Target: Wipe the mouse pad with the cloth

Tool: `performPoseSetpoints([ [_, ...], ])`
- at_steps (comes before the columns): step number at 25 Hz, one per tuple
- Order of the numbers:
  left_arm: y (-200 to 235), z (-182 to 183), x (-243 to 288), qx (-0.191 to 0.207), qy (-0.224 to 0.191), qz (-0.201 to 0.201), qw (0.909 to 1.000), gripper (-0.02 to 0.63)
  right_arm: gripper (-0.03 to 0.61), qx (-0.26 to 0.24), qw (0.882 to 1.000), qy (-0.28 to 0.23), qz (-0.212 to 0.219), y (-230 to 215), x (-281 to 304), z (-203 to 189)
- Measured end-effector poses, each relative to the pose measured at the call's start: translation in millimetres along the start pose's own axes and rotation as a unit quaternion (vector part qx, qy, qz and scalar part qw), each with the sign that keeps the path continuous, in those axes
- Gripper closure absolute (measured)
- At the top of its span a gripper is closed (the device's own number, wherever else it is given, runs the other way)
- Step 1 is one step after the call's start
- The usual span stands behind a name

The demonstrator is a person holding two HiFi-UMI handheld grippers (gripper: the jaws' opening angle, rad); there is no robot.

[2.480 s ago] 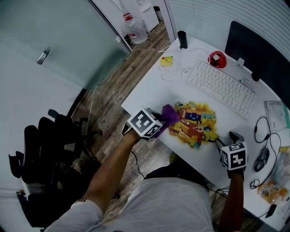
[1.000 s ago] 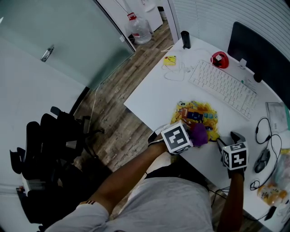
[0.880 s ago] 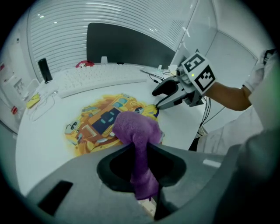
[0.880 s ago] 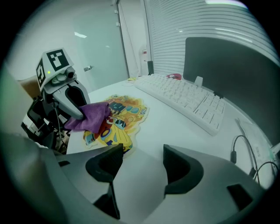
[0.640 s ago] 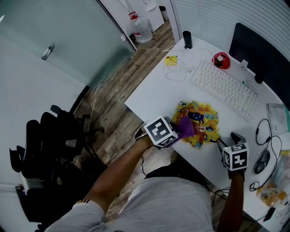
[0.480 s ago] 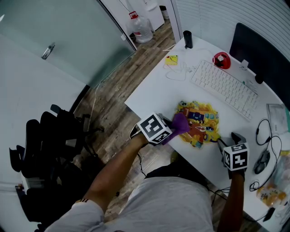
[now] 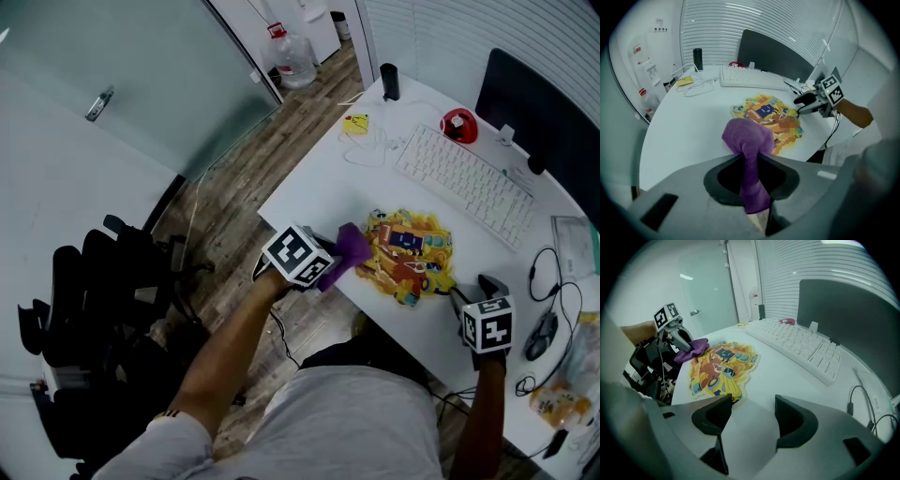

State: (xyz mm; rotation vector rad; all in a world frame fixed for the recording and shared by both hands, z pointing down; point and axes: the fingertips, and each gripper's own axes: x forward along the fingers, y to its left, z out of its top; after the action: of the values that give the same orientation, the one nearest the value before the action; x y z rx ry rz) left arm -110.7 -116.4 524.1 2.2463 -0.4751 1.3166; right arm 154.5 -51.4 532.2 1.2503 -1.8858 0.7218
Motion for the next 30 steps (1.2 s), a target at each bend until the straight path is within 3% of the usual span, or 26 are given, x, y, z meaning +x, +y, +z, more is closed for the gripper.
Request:
performPoseSetpoints([
  [9,-0.5,4.0,-9.3,0.003,-0.017,0.011,0.9998,0.532,0.328,-0.002,1.000,0.004,-0.002,-0.6,-0.3,1.0],
  [19,-36.2,48.2,-33.0,0.011,-0.131,-0.009,0.9913,0.532,0.330,0.018,0.998,-0.055,0.008,11.1,-26.8,25.5],
  [25,-67.1,86.2,-60.0,0.031,-0.244,-0.029,0.9688,0.532,0.337,0.014,0.989,-0.141,0.029,29.7,-59.9,61.4],
  [30,-99.1,115.0,-88.2,0.071,-0.350,-0.048,0.9329,0.532,0.402,-0.002,0.975,-0.219,0.033,46.9,-91.8,91.6],
])
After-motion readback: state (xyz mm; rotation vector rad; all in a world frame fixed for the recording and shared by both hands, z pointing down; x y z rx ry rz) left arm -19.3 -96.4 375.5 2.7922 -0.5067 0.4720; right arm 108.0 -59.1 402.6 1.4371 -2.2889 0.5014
